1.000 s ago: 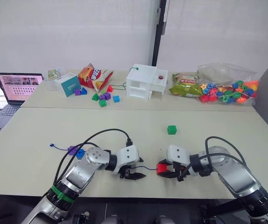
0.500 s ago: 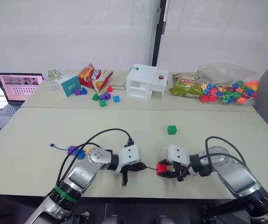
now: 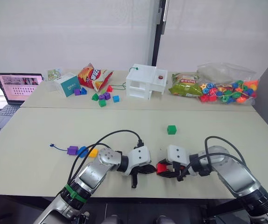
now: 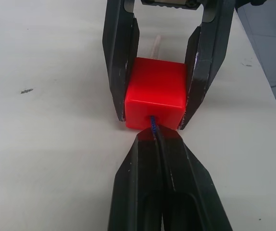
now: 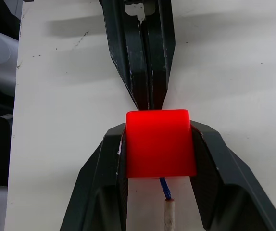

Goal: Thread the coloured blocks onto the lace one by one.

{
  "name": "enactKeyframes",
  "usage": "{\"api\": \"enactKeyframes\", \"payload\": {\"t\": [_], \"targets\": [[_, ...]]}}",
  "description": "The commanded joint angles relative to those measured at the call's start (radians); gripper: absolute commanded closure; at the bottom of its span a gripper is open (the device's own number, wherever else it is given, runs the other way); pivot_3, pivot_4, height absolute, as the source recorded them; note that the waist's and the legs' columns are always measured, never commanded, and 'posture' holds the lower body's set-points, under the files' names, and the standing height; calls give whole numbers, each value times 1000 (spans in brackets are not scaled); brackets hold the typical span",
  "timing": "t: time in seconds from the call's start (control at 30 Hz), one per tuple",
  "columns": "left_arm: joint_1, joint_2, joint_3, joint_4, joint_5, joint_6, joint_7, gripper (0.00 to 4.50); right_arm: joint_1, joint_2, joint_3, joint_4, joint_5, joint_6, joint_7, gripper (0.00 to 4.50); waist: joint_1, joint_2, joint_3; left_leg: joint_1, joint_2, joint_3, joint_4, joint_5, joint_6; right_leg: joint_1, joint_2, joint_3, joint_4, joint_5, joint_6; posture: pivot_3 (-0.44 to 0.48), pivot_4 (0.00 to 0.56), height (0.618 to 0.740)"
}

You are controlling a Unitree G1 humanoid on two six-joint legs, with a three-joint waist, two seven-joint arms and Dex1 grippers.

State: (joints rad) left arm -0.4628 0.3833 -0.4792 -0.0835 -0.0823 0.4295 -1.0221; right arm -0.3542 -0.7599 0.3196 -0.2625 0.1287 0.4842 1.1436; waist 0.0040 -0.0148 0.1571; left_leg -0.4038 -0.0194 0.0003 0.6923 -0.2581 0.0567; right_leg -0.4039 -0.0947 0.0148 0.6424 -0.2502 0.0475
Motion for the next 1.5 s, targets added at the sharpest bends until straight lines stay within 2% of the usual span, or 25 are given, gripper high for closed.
{"api": "enactKeyframes", "payload": {"t": [0.03,0.1,0.3,0.33,0.37,0.6,0.77,0.87,1.07,1.1,1.13,1.2,1.5], "targets": [[3,15,38,-87,-65,35,-32,3602,0,17,16,11,-23,13,-35,3311,-2,0,0,0,0,0,0,0,0,0,0,0,0,0,0,0,150,740],[7,36,42,-113,-87,54,-53,2912,0,32,1,6,-15,26,-56,2214,-4,0,0,0,0,0,0,0,0,0,0,0,0,0,0,0,150,740],[-17,58,20,-111,-65,51,-45,977,21,6,-60,-45,18,82,-77,206,3,1,0,-2,-1,0,0,0,0,-2,-2,0,0,0,0,0,150,740],[-25,56,9,-101,-54,48,-42,626,26,-7,-73,-53,21,86,-80,0,8,1,0,-2,-1,0,0,0,0,-2,-2,0,0,0,0,0,150,740],[-36,42,-4,-79,-41,37,-36,340,39,-26,-93,-63,29,88,-77,0,13,1,0,-3,-1,0,0,0,0,-2,-2,-1,0,0,0,0,150,740],[-104,-87,-80,95,33,-71,4,340,163,-136,-214,-126,90,65,-47,0,28,0,0,-5,-4,0,1,0,1,-2,-4,-1,-2,1,2,0,150,740],[-124,-133,-95,170,55,-110,0,340,195,-138,-213,-111,78,25,-72,0,16,0,0,-4,-3,0,1,0,1,-2,-3,0,-2,1,2,0,150,740],[-124,-133,-90,181,52,-126,-17,1184,201,-135,-205,-102,72,7,-85,0,11,0,0,-4,-3,0,0,0,1,-2,-2,0,-2,1,2,0,150,740],[-123,-128,-91,179,54,-137,-36,3171,208,-119,-194,-81,66,-26,-102,0,11,0,0,-4,-3,0,1,0,1,-1,-2,-1,-2,1,2,0,150,740],[-123,-127,-91,178,54,-137,-39,3295,209,-117,-194,-80,68,-29,-104,0,11,0,0,-4,-3,0,1,0,1,-1,-2,-1,-2,1,2,0,150,740],[-122,-125,-92,178,55,-138,-41,3304,210,-115,-194,-79,68,-33,-106,495,11,0,0,-4,-3,0,1,0,1,-1,-2,-1,-2,1,2,0,150,740],[-122,-124,-93,178,58,-140,-43,3304,213,-112,-193,-77,66,-41,-110,1051,11,0,0,-4,-3,0,1,0,1,-1,-2,-1,-2,1,2,0,150,740],[-130,-123,-88,183,57,-141,-55,3304,232,-121,-197,-50,62,-77,-110,4172,11,0,0,-3,-3,0,1,0,1,-1,-2,-1,-2,1,2,0,150,740]]}}
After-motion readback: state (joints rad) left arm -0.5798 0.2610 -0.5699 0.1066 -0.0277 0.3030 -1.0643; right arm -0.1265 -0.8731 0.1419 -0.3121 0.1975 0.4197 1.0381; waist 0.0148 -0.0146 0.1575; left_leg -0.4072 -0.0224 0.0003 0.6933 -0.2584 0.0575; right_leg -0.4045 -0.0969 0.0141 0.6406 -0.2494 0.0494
